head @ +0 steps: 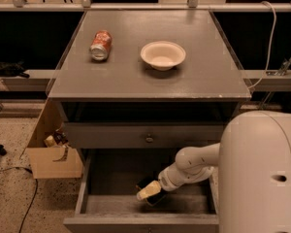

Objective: Place sponge into middle drawer

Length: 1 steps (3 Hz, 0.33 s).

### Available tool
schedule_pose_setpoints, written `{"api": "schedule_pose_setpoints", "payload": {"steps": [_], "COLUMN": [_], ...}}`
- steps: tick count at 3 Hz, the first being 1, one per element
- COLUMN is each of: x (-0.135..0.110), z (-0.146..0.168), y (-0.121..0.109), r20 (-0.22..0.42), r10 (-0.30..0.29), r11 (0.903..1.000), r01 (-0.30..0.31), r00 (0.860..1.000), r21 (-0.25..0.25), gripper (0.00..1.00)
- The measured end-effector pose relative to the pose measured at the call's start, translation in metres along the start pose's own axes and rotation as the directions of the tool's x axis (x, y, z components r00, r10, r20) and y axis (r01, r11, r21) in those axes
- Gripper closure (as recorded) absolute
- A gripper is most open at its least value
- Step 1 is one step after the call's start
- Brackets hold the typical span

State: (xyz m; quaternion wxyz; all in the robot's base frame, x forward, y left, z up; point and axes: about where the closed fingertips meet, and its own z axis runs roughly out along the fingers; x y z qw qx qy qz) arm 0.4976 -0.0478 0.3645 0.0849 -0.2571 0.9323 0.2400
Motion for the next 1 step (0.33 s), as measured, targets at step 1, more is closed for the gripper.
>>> {"api": "schedule_pose_setpoints", "payload": {"steps": [1], "x": [0.0], "z": [0.0], "y": [0.0], "r20": [0.0], "r10": [0.0], "r11": [1.0], "r01": [0.0], "r00": [1.0], "r21": [0.0], "gripper": [0.0]}}
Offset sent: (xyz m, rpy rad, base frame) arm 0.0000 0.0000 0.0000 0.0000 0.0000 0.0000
